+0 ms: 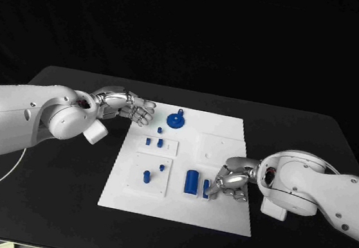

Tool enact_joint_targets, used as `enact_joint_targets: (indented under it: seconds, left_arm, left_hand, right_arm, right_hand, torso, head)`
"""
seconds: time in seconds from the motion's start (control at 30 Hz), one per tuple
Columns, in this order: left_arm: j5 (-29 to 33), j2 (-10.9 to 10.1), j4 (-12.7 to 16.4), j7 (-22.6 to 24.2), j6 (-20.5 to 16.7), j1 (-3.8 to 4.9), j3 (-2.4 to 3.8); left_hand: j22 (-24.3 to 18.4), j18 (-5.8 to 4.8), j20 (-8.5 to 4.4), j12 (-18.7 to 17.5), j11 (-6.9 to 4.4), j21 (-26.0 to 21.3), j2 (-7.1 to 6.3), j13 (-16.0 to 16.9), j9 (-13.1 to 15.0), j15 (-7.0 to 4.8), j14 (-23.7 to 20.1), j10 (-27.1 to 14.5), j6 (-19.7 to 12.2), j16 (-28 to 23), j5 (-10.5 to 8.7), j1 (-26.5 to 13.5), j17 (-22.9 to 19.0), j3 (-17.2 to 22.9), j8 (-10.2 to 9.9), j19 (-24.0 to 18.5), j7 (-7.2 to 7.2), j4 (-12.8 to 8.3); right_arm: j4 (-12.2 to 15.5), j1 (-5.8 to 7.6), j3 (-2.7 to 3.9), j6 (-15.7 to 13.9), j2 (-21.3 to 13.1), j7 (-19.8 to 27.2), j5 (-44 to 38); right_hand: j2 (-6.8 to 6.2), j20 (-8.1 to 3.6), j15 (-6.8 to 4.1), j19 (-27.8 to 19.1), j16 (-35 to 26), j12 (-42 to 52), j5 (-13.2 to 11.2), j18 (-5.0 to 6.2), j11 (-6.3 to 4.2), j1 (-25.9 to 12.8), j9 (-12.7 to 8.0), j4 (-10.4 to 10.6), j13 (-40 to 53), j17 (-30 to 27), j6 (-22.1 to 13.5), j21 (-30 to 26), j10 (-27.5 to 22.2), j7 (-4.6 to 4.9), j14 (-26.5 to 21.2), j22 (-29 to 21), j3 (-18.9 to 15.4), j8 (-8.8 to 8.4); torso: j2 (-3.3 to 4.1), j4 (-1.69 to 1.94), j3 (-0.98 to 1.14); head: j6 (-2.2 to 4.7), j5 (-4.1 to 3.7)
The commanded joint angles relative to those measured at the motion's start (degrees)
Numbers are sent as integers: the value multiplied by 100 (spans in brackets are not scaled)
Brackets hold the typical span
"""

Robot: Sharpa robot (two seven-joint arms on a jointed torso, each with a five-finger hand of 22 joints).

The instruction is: Assemble the parts on the task board

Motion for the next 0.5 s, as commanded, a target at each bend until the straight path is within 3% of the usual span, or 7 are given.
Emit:
enact_joint_targets:
  seconds: [0.03,0.13,0.17,0.2,0.23,0.37,0.5]
  left_arm:
    - [-10,16,-12,52,49,5,3]
    - [21,33,-38,112,-3,5,2]
    - [53,48,-55,155,-46,5,1]
    - [92,66,-69,200,-98,5,1]
    - [140,85,-87,248,-146,5,-1]
    - [291,168,-172,423,-309,4,-16]
    - [357,162,-177,596,-460,5,-18]
  left_hand:
    - [10,58,-10,30,-11,-26,44,-5,-8,11,-3,-11,-27,-37,-24,26,6,7,30,46,18,25]
    - [10,58,-10,30,-11,-27,42,-5,-8,10,-2,-10,-27,-37,-25,27,6,7,30,46,18,24]
    - [11,58,-10,31,-11,-27,42,-4,-8,10,-1,-9,-25,-37,-24,30,7,8,32,47,18,23]
    - [13,59,-11,32,-12,-27,42,-4,-8,9,2,-7,-24,-36,-24,34,9,9,33,49,17,21]
    - [15,60,-12,34,-14,-27,43,-3,-9,8,6,-2,-21,-34,-23,44,12,12,36,52,16,17]
    - [26,63,-18,42,-22,-24,71,0,-11,0,27,17,-10,-28,-17,87,24,29,47,71,12,2]
    - [36,63,-22,49,-29,-21,98,4,-12,-6,47,37,4,-22,-12,118,34,39,59,89,7,-10]
  right_arm:
    - [-89,-51,-49,-197,-68,96,160]
    - [-117,-48,-48,-270,-105,428,231]
    - [-133,-46,-47,-341,-120,613,223]
    - [-155,-37,-47,-404,-128,736,214]
    - [-188,-18,-45,-483,-134,835,220]
    - [-492,120,-28,-770,-117,1215,485]
    - [-861,270,-11,-1006,-69,1668,833]
  right_hand:
    - [-189,31,69,-13,-12,5,-27,116,84,-285,-88,-52,13,1,-411,22,-28,186,3,10,-382,-216]
    - [-220,17,118,-77,-19,7,-24,118,130,-420,-95,-218,28,6,-567,0,-77,241,-28,14,-727,-280]
    - [-133,-2,145,-133,-29,9,-18,118,152,-480,-89,-371,39,11,-625,-27,-117,257,-62,12,-951,-297]
    - [124,-24,118,-207,-39,21,-23,118,167,-530,-68,-685,52,17,-648,-68,-162,289,-96,5,-1298,-289]
    - [117,-25,150,-230,-54,19,-8,118,163,-577,-72,-779,52,13,-681,-86,-182,270,-119,-1,-1430,-303]
    - [57,-36,147,-269,-73,21,-19,118,165,-549,-67,-789,52,10,-697,-120,-214,273,-152,-12,-1615,-304]
    - [62,-44,141,-292,-92,21,-17,118,161,-509,-62,-786,49,4,-694,-147,-233,270,-174,-23,-1686,-297]
  torso:
    - [-4,-4,-3]
    - [-10,-6,0]
    - [-12,-5,2]
    - [-15,-2,2]
    - [-16,-1,3]
    - [-32,2,4]
    - [-51,-6,-14]
  head:
    - [35,-18]
    - [60,-6]
    - [77,-7]
    - [103,-7]
    - [133,-9]
    - [254,-25]
    - [331,8]
